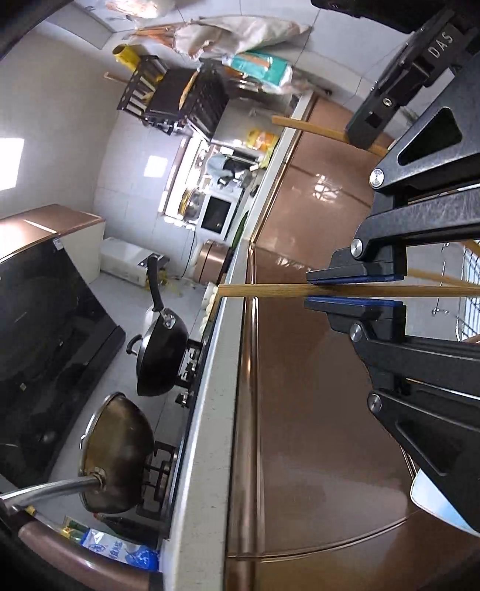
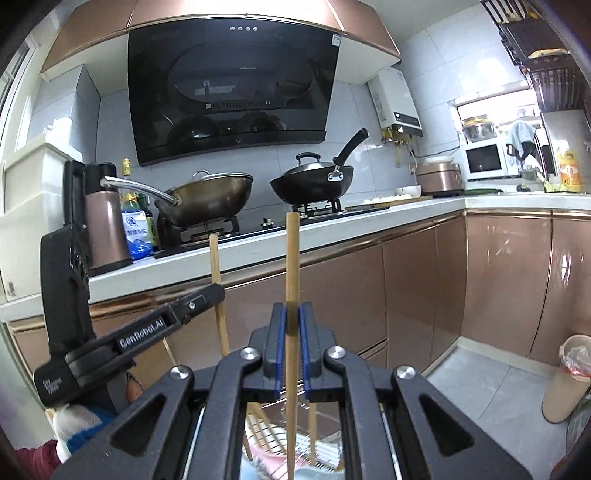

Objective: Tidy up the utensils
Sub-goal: 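Lift the held chopsticks upright with both tools toward the wire holder, then lower the chopsticks into the wire holder and open both tools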

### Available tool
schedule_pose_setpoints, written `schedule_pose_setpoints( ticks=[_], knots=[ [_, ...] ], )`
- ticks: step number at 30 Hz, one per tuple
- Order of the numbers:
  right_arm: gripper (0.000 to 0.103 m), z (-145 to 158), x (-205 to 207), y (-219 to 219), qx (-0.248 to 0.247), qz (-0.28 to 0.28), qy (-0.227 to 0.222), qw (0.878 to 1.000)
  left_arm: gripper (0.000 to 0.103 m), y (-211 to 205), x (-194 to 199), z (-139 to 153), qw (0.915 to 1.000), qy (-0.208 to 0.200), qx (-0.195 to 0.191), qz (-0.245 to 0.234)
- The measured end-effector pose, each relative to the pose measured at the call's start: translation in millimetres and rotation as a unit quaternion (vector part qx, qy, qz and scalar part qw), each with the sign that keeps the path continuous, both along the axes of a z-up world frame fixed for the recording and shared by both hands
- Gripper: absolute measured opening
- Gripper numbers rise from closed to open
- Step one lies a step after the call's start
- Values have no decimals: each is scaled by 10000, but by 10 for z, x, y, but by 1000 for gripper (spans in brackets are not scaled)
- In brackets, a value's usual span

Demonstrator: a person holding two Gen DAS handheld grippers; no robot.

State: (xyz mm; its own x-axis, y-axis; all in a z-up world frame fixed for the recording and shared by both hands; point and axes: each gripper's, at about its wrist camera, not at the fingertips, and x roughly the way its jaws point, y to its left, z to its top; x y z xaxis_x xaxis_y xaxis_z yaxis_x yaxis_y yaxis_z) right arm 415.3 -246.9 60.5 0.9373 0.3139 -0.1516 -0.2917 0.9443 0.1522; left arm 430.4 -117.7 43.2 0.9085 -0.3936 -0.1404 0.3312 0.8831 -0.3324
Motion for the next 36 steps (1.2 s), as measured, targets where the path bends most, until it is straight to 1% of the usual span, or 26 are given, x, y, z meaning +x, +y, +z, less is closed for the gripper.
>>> schedule_pose_setpoints(
  ticks=[4,8,13,18,22,25,28,30,36],
  knots=[
    [7,-131,79,-25,1,-26,-167,9999,6,-136,2,-186,9987,-326,217,318],
    [7,-253,118,-6,-111,-121,-274,9995,6,-232,30,-318,9971,-475,347,484],
    [7,-397,164,95,-355,-213,-328,9986,6,-258,76,-431,9955,-563,416,642],
    [7,-479,212,147,-489,-267,-321,9979,6,-256,120,-505,9952,-542,411,705],
    [7,-508,229,136,-520,-284,-336,9977,6,-297,140,-554,9950,-503,496,712],
    [7,-618,257,168,-657,-300,-227,9971,6,-334,138,-606,9947,-445,568,732],
    [7,-728,266,179,-710,-291,-99,9970,6,-364,128,-669,9936,-424,692,783],
    [7,-799,249,169,-704,-303,-32,9971,6,-366,138,-717,9937,-327,733,780],
    [8,-870,160,123,-646,-305,98,9974,6,-301,101,-768,9931,-216,777,847]
  ],
)
